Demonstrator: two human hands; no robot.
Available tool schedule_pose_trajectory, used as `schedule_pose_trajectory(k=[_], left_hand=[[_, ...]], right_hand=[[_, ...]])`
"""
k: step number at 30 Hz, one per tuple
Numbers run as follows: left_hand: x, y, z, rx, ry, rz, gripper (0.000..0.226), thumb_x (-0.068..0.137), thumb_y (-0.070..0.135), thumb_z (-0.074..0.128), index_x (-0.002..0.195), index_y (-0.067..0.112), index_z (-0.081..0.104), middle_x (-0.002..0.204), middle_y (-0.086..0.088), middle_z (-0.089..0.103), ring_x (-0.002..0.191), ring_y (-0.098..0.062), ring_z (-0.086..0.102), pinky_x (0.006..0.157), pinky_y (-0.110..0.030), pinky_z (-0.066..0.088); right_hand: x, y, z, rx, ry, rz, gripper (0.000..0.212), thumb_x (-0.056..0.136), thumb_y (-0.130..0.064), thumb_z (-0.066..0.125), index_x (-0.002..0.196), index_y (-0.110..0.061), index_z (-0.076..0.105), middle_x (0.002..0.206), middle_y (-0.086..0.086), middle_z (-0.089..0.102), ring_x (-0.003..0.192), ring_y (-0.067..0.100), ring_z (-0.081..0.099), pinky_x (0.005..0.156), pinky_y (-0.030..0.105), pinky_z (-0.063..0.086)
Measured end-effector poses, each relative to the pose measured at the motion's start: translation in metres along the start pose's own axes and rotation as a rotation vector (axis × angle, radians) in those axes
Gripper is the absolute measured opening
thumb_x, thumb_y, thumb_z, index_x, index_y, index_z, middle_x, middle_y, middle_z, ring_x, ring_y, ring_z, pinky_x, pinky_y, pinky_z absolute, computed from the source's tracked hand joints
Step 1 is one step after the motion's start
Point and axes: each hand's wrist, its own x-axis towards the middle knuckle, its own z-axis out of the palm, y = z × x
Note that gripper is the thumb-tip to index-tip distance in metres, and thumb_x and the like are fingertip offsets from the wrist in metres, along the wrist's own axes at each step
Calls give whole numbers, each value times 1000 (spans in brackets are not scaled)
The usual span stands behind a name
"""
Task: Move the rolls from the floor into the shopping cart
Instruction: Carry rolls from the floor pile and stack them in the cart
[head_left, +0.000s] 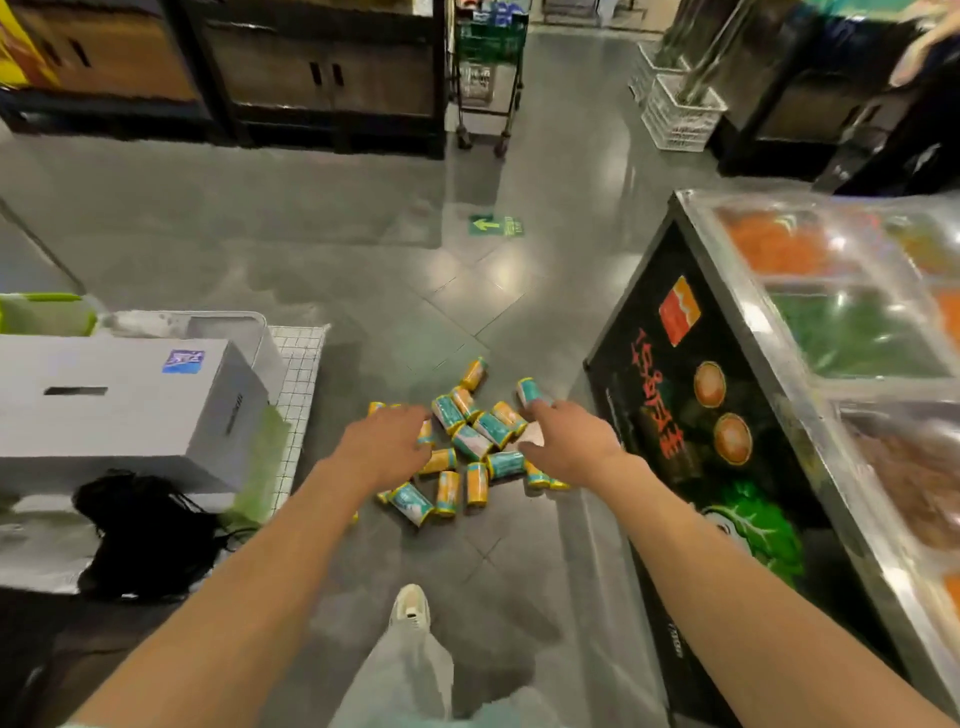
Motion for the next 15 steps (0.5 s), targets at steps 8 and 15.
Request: schedule_pose_trajectory(k=[8, 15], left_hand=[[122, -11, 19, 0, -21, 76, 45, 97, 31, 49, 141, 21, 48, 139, -6, 56, 128, -29, 52, 95, -42, 46], [224, 0, 116, -70, -181, 132, 48, 96, 30, 52, 142, 15, 48, 138, -12, 56, 129, -33, 52, 98, -45, 48]], right_hand=[[101, 34, 18, 64, -67, 135, 50, 96, -47, 54, 140, -24, 47, 132, 7, 59, 121, 32, 56, 91, 43, 50], [195, 105, 96, 257, -142, 218, 55, 93, -47, 62, 141, -22, 48, 136, 9, 61, 123, 32, 58, 97, 46, 50]])
